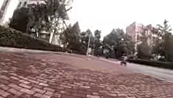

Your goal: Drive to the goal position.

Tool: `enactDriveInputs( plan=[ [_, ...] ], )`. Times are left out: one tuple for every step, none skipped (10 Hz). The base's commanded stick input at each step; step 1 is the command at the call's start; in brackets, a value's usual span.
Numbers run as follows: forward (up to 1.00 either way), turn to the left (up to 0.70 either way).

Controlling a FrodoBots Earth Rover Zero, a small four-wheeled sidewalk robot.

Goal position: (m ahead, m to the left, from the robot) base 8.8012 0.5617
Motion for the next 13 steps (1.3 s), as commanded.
enactDriveInputs(
  plan=[
    [0.7, -0.06],
    [0.7, -0.04],
    [0.7, 0.0],
    [0.7, 0.0],
    [0.7, 0.0],
    [0.7, 0.0],
    [0.7, 0.0],
    [0.7, 0.0],
    [0.7, 0.0],
    [0.7, 0.0],
    [0.7, 0.0],
    [0.7, 0.0],
    [0.7, 0.0]
  ],
)
